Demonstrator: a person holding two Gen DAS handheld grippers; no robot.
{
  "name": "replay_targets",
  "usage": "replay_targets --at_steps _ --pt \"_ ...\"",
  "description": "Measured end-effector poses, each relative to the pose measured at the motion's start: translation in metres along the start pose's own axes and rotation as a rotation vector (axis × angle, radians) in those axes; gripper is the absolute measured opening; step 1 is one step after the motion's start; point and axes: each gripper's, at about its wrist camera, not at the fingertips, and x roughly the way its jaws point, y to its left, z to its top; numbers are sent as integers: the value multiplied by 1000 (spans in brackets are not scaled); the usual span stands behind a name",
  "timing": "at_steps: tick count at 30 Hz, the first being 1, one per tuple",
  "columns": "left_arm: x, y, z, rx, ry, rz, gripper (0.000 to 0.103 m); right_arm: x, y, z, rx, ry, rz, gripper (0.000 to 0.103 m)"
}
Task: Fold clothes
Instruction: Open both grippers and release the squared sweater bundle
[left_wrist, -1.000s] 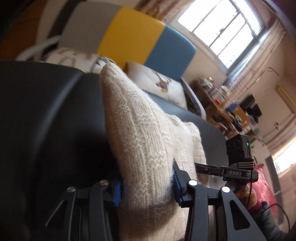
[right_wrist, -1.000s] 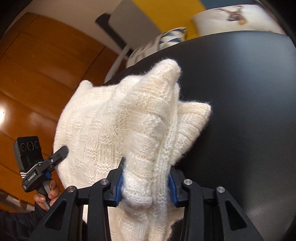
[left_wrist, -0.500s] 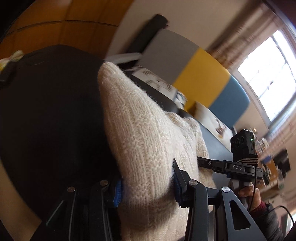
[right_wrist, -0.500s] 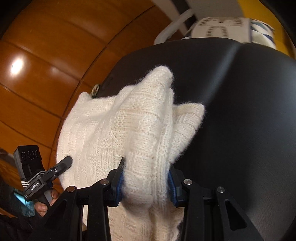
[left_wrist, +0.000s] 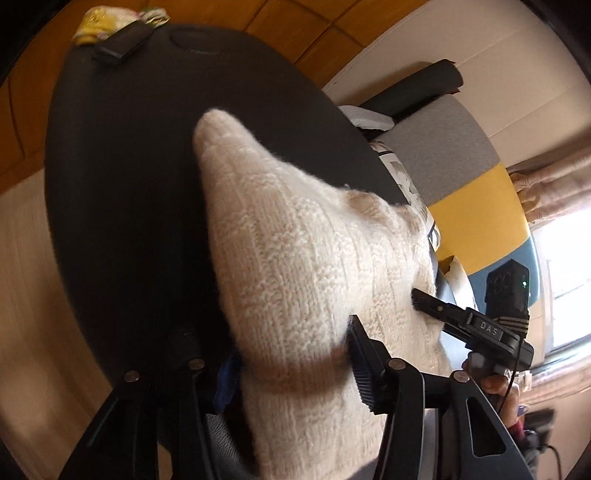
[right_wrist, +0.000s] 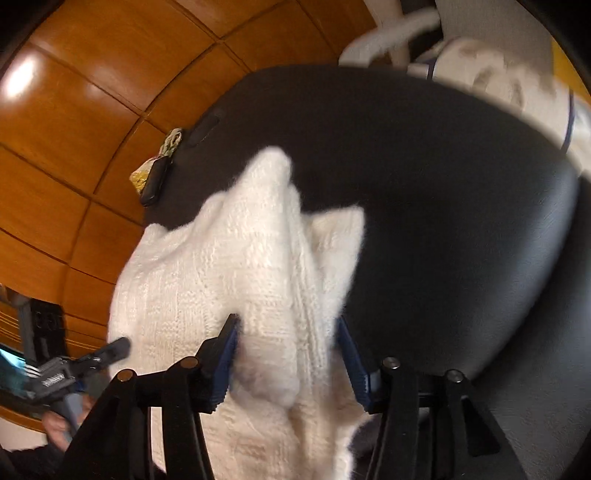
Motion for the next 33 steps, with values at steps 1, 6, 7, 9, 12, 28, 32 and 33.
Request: replay_targets --at_steps 1,6,7,9,12,28,32,33 --pt "-4 1 0 -1 1 5 54 -11 9 -2 -44 -38 -49 52" --pt "-34 -23 -11 63 -108 67 54 -16 81 20 -261 -95 -12 52" --pt "-41 -25 -9 78 -142 71 54 -11 96 25 -305 -86 0 52" --pt "-42 -31 -1 108 -176 72 54 13 112 37 -353 -39 -53 52" --pt "-26 -40 16 143 -186 81 54 44 103 45 -322 64 -178 51" --pt "29 -63 24 317 -104 229 58 -29 65 -13 -318 0 -52 48" --pt "4 -76 -1 356 -148 175 58 -47 83 -57 -451 72 -6 48" --pt "0 -79 -7 366 -155 166 58 -46 82 -69 -466 98 -22 48"
